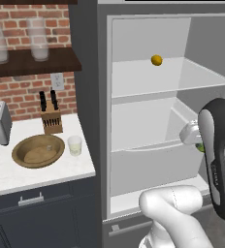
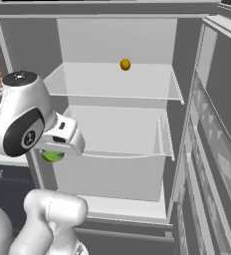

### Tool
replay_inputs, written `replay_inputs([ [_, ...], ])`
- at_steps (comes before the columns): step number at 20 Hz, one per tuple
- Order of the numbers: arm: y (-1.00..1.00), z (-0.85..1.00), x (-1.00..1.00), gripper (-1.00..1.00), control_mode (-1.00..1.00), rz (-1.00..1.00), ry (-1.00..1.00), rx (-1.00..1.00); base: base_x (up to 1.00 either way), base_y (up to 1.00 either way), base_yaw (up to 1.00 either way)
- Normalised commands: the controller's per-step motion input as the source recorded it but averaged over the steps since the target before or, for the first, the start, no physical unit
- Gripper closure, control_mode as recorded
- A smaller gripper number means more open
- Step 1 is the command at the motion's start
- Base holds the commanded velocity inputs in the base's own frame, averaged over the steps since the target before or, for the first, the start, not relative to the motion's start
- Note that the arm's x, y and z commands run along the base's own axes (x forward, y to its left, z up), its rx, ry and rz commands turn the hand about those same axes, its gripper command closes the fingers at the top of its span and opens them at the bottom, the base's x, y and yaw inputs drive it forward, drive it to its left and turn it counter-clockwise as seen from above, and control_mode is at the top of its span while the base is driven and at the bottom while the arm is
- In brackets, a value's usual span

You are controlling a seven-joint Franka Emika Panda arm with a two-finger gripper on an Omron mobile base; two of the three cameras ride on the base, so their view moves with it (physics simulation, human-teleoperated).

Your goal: Grab a lemon wedge from the fridge and one ice cube from the ice bowl, and put them in the glass of lemonade.

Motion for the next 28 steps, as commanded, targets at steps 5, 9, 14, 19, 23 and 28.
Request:
replay_inputs([
  [5,0.00,-0.09,-0.08,1.00,1.00,0.00,0.05,0.00,-0.16,0.02,0.00],
  [9,0.00,0.00,0.00,1.00,1.00,0.00,0.00,0.00,-0.36,0.63,-0.01],
  [14,0.00,0.00,0.00,1.00,1.00,0.00,0.00,0.00,-0.28,1.00,-0.10],
  [19,0.00,0.00,0.00,1.00,1.00,0.00,0.00,0.00,-0.21,1.00,-0.15],
  [23,0.00,0.00,0.00,1.00,1.00,0.00,0.00,0.00,-0.10,0.73,-0.23],
  [28,0.00,0.00,0.00,1.00,1.00,0.00,0.00,0.00,0.25,0.58,-0.22],
])
